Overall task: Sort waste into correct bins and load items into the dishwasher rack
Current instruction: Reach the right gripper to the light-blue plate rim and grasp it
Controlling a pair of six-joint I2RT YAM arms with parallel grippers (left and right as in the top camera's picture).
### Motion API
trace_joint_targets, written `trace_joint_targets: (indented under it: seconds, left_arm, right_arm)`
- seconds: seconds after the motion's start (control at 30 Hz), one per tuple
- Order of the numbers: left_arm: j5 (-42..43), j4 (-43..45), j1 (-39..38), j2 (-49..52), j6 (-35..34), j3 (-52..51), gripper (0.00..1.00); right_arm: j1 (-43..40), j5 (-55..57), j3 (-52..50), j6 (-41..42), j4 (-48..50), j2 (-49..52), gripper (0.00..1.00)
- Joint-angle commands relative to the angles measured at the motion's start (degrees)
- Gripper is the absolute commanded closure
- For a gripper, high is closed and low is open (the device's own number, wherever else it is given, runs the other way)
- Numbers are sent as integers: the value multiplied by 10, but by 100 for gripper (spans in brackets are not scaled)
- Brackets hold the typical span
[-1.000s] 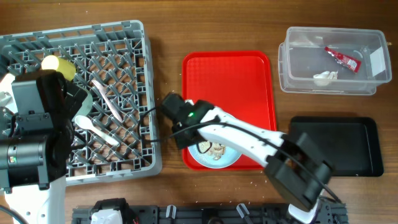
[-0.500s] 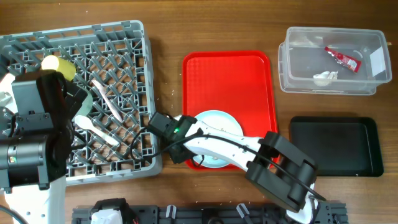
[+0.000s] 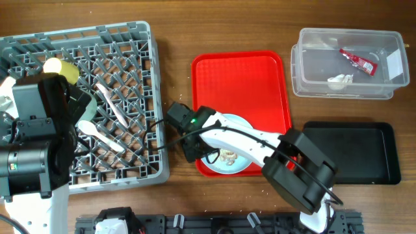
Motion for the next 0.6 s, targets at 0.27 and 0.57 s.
trace_joint_targets:
  seconds: [0.27, 0.57]
  left_arm:
    - [-1, 1, 4, -2, -7, 5, 0]
    - [-1, 1, 4, -2, -7, 5, 0]
  right_arm:
    - [-43, -31, 18, -87, -54, -23, 59]
    - [-42, -23, -17, -51, -36, -21, 69]
